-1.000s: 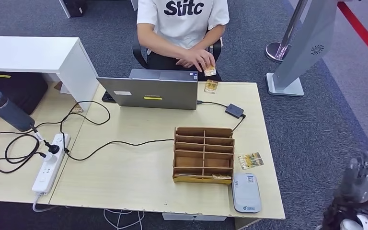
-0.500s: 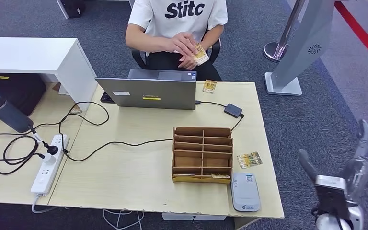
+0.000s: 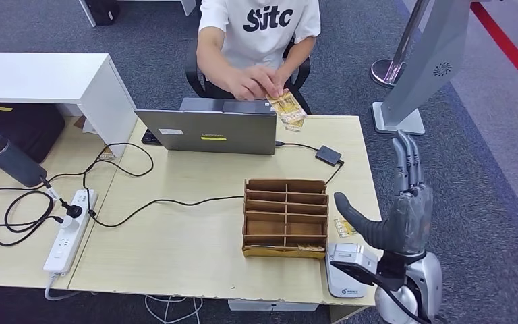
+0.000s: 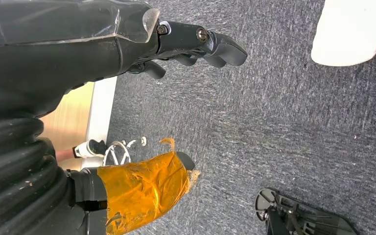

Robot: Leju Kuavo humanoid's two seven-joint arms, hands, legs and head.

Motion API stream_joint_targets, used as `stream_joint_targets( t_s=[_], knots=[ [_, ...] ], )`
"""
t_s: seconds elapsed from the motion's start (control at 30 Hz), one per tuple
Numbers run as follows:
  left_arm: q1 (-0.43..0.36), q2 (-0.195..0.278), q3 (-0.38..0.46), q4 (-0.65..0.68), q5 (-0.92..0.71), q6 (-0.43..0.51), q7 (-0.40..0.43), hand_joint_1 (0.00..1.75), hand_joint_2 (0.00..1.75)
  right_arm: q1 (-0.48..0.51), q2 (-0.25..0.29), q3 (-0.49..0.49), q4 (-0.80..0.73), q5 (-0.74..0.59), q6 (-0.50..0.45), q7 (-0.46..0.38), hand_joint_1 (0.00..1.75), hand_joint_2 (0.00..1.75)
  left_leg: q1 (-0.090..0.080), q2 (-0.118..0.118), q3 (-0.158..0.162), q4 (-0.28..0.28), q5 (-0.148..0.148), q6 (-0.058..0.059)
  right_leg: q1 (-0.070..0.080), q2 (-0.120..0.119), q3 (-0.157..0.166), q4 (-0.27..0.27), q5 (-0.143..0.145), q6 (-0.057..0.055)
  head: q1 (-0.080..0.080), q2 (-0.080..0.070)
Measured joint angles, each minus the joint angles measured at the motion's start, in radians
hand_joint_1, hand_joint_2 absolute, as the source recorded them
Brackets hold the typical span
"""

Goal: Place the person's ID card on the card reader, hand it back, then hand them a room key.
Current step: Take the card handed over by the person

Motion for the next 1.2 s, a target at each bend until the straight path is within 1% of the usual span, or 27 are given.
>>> stream_joint_targets(
  t_s=[0.4, 0.47, 0.5, 0.57, 0.63, 0.7, 0.77, 0.83, 0.9, 1.0, 1.1, 1.2],
  knots=[
    [0.0, 0.0, -0.002, 0.0, 0.0, 0.0, 0.0, 0.0, 1.75, 0.0, -0.01, 0.02, -0.003, 0.002, -0.001, -0.001, 0.0, 1.75, 0.0, 0.0, 0.0, 0.0, 0.0, 0.0, 0.0, 0.0, 0.0, 0.0, 0.0, 0.0, 0.0, 0.0],
    [0.0, 0.0, -0.005, 0.0, -0.006, -0.003, 0.0, 0.0, 1.75, -0.003, -0.011, 0.023, -0.002, 0.039, -0.003, 0.012, 0.0, 1.75, 0.0, 0.0, 0.0, 0.0, 0.0, 0.0, 0.0, 0.0, 0.0, 0.0, 0.0, 0.0, 0.0, 0.0],
    [0.0, 0.0, -0.009, 0.0, -0.013, -0.007, -0.001, 0.0, 1.75, -0.011, -0.012, 0.028, 0.0, 0.08, -0.001, 0.03, 0.0, 1.75, 0.0, 0.0, -0.001, 0.0, 0.0, 0.0, 0.0, 0.0, 0.0, 0.0, 0.0, 0.0, 0.0, 0.0],
    [-0.003, 0.0, -0.025, 0.0, -0.035, -0.02, -0.003, 0.0, 1.75, -0.059, -0.013, 0.056, 0.026, 0.207, 0.016, 0.108, 0.0, 1.75, 0.0, 0.003, -0.001, 0.0, 0.0, 0.0, 0.0, 0.002, -0.001, 0.001, 0.002, -0.002, 0.0, 0.0],
    [-0.014, 0.0, -0.048, 0.0, -0.061, -0.036, -0.002, 0.0, 1.75, -0.155, -0.016, 0.103, 0.101, 0.347, 0.035, 0.232, 0.0, 1.75, 0.0, 0.006, 0.0, 0.0, 0.001, 0.0, 0.0, 0.005, -0.002, 0.001, 0.003, -0.002, 0.0, 0.0],
    [-0.034, -0.001, -0.076, 0.0, -0.088, -0.05, 0.008, 0.0, 1.75, -0.273, -0.017, 0.146, 0.218, 0.449, 0.042, 0.361, 0.0, 1.75, 0.0, 0.007, -0.001, 0.0, 0.003, -0.001, 0.0, 0.006, -0.003, 0.001, 0.006, -0.002, 0.0, 0.0],
    [-0.054, -0.003, -0.107, 0.0, -0.112, -0.062, 0.025, 0.0, 1.75, -0.395, -0.018, 0.171, 0.359, 0.509, 0.044, 0.459, 0.8, 1.75, 0.0, 0.006, -0.002, 0.0, 0.007, -0.001, 0.0, 0.005, -0.004, 0.001, 0.008, -0.002, 0.0, 0.0],
    [-0.074, -0.006, -0.138, 0.0, -0.131, -0.071, 0.042, 0.0, 1.75, -0.509, -0.018, 0.18, 0.518, 0.543, 0.045, 0.525, 1.66, 1.75, 0.0, 0.005, -0.003, 0.0, 0.009, -0.001, 0.0, 0.005, -0.005, 0.001, 0.01, -0.002, 0.0, 0.0],
    [-0.09, -0.009, -0.167, 0.0, -0.146, -0.075, 0.054, 0.0, 1.75, -0.599, -0.017, 0.175, 0.666, 0.545, 0.041, 0.556, 1.72, 1.75, 0.0, 0.005, -0.004, 0.0, 0.01, -0.001, 0.0, 0.004, -0.006, 0.001, 0.012, -0.002, 0.0, 0.0],
    [-0.106, -0.014, -0.2, 0.0, -0.152, -0.075, 0.064, 0.0, 1.75, -0.681, -0.015, 0.162, 0.814, 0.537, 0.036, 0.561, 1.73, 1.75, 0.0, 0.005, -0.005, 0.0, 0.011, -0.001, 0.0, 0.004, -0.006, 0.001, 0.012, -0.002, 0.0, 0.0],
    [-0.112, -0.016, -0.218, 0.0, -0.152, -0.075, 0.065, 0.0, 1.75, -0.719, -0.01, 0.156, 0.897, 0.537, 0.036, 0.561, 1.74, 1.75, 0.0, 0.005, -0.005, 0.0, 0.01, -0.001, 0.0, 0.005, -0.007, 0.001, 0.012, -0.002, 0.0, 0.0],
    [-0.113, -0.016, -0.227, 0.001, -0.152, -0.075, 0.065, 0.0, 1.75, -0.732, -0.005, 0.147, 0.94, 0.538, 0.037, 0.561, 1.75, 1.75, 0.0, 0.005, -0.007, 0.0, 0.01, -0.001, 0.0, 0.005, -0.009, 0.001, 0.012, -0.002, 0.0, 0.0]
  ],
)
